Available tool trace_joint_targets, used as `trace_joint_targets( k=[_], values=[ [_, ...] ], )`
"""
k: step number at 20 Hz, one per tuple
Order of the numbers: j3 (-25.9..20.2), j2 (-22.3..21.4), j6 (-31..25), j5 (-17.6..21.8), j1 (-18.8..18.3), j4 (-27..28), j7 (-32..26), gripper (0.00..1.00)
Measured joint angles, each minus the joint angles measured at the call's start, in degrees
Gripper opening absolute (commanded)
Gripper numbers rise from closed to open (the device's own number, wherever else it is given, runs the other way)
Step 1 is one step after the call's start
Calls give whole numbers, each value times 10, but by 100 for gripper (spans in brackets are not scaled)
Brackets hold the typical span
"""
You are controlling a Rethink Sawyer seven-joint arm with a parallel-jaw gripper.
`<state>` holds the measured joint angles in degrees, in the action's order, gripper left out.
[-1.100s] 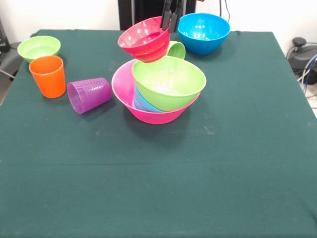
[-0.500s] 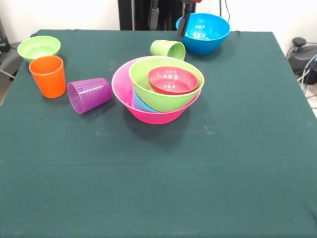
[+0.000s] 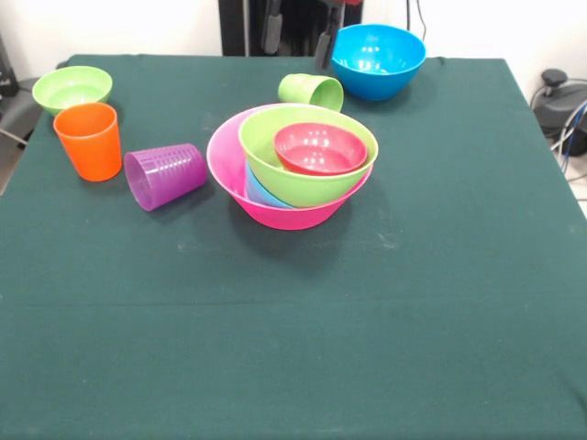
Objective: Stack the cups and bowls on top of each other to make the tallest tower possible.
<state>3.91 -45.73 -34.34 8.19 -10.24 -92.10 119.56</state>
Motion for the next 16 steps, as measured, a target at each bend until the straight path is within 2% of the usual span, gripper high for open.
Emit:
trace_joint_targets(
  k=[4, 5, 9, 12, 16],
  values=[
    [-59, 14, 44, -11, -82, 0, 0, 100],
    [-89, 28, 56, -12, -130, 1, 0, 100],
    [-134, 61, 60, -11, -208, 5, -2, 100],
    [-159, 85, 60, -7, -250, 9, -5, 100],
    [-188, 112, 60, 8, -286, 14, -8, 100]
  ],
)
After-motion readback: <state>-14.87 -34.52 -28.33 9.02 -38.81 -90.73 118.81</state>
